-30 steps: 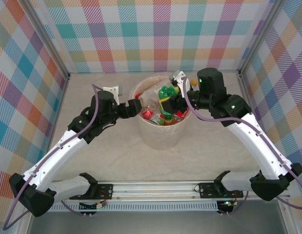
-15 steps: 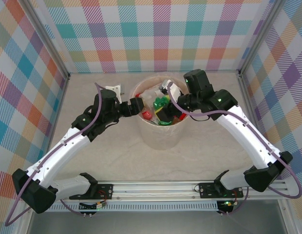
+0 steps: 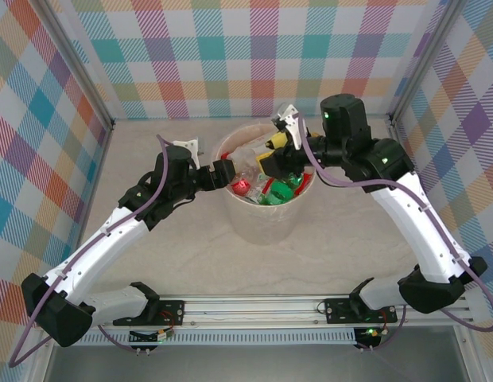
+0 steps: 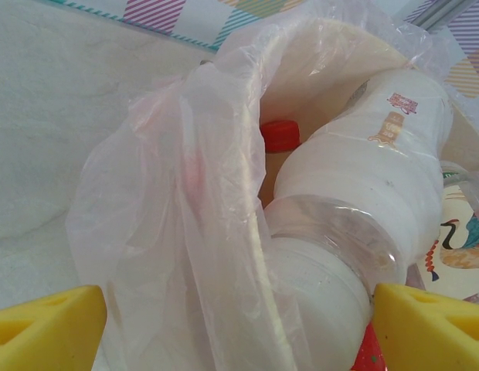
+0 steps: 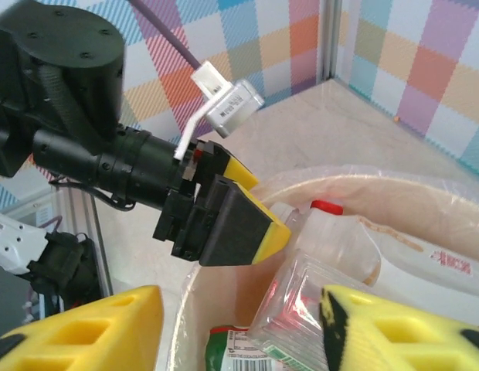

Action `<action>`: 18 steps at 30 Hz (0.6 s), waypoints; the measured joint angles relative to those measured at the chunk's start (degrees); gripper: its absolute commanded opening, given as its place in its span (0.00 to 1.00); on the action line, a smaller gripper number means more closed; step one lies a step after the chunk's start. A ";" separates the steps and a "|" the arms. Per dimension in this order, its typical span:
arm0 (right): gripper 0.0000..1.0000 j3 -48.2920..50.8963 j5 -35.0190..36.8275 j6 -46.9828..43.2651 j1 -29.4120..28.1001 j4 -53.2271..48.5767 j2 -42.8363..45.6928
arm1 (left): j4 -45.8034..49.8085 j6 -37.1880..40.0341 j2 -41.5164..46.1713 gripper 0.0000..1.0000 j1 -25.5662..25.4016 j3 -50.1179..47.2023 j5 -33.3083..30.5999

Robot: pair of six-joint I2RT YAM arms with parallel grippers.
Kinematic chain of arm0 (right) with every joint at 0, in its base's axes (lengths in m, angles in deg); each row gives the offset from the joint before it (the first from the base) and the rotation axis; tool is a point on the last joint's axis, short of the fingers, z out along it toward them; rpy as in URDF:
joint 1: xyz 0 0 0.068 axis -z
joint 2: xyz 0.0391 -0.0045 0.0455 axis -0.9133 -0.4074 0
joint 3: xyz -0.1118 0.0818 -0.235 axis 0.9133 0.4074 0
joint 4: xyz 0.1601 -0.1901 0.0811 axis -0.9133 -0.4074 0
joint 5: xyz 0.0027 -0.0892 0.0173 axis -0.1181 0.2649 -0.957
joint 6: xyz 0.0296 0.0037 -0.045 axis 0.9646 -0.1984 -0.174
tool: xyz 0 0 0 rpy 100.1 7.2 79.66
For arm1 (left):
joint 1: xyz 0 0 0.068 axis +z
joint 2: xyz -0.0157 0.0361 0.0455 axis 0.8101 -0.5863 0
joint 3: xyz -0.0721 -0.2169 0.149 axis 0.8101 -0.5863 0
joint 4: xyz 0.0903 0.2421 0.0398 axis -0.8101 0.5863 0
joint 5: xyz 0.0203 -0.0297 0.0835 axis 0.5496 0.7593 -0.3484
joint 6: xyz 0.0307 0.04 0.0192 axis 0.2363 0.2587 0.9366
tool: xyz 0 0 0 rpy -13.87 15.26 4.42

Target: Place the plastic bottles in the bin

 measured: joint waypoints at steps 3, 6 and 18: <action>0.45 2.71 1.33 1.14 0.00 0.52 -0.74 | 0.02 0.00 0.00 0.88 0.00 0.00 0.00; 0.45 8.37 1.95 3.08 0.00 1.84 -0.46 | 0.02 0.00 0.00 0.88 0.00 0.00 -0.02; 0.64 11.89 2.05 8.31 0.07 6.03 3.26 | 0.74 1.62 -0.59 0.94 0.00 1.75 -0.20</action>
